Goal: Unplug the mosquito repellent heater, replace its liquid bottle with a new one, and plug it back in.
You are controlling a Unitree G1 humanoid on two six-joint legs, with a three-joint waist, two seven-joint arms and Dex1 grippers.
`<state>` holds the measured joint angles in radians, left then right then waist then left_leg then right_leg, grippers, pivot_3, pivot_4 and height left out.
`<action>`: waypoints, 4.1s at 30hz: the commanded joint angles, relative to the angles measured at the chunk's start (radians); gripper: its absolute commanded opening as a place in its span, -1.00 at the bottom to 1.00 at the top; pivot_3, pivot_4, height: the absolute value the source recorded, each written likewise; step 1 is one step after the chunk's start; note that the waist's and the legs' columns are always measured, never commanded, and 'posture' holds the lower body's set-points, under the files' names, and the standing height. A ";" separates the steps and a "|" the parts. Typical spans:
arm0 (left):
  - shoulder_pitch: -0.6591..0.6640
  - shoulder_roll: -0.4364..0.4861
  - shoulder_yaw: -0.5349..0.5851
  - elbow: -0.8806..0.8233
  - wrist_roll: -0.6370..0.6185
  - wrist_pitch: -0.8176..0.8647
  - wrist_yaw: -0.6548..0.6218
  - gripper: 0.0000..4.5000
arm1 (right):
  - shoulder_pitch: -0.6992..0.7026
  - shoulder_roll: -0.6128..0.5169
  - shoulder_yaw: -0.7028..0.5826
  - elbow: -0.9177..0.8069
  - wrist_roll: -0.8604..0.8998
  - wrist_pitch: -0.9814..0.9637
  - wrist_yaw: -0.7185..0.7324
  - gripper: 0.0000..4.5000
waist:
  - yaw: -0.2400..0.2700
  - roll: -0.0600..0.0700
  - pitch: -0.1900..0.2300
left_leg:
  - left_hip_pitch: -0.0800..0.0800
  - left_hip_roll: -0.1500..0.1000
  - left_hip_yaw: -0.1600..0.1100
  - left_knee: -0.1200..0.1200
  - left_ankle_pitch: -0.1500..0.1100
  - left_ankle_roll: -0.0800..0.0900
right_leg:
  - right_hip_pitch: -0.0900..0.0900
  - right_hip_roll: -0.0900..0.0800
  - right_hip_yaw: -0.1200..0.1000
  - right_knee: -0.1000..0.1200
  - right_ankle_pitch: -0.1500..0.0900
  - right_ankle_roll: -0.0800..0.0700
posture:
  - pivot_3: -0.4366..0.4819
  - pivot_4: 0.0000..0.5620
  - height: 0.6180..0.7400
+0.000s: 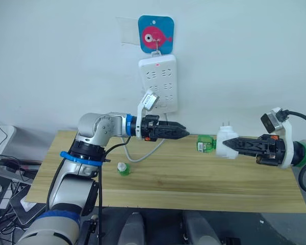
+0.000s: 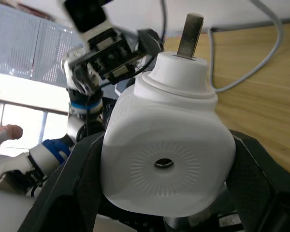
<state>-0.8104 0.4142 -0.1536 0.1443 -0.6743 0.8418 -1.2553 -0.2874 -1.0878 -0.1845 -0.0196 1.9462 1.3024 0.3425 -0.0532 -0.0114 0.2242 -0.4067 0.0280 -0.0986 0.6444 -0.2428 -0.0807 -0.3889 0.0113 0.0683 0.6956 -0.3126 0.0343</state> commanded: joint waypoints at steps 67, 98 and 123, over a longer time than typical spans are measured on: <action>-0.054 -0.093 -0.006 0.174 -0.297 0.635 0.143 -0.01 | -0.017 -0.035 0.016 -0.114 0.026 0.003 0.076 0.39 | -0.032 0.000 0.000 | 0.000 0.000 -0.004 0.000 0.000 0.002 | 0.000 0.001 -0.003 0.001 0.001 0.000 | -0.18 -0.33 1.00; 0.184 -0.113 -0.033 0.049 0.318 -1.011 -0.078 1.00 | -0.033 0.016 -0.045 0.000 0.026 0.006 0.021 0.39 | 0.008 0.001 -0.001 | 0.002 0.000 0.004 0.001 0.000 0.002 | 0.000 0.000 0.003 0.001 0.002 0.000 | -0.17 -0.37 1.00; 0.059 -0.274 -0.077 0.425 0.387 -1.728 -0.099 0.75 | -0.086 0.059 -0.024 -0.029 0.026 0.022 0.023 0.39 | 0.006 0.001 -0.001 | 0.001 -0.001 0.003 0.002 0.000 0.002 | 0.000 0.000 0.003 0.001 0.003 0.000 | -0.21 -0.35 1.00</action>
<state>-0.7405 0.1493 -0.2290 0.5867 -0.2699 -0.8796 -1.3629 -0.3543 -1.0239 -0.1901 -0.0209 1.9465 1.3215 0.3518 -0.0473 -0.0107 0.2236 -0.4058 0.0274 -0.0956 0.6460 -0.2430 -0.0784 -0.3886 0.0113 0.0712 0.6966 -0.3099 0.0344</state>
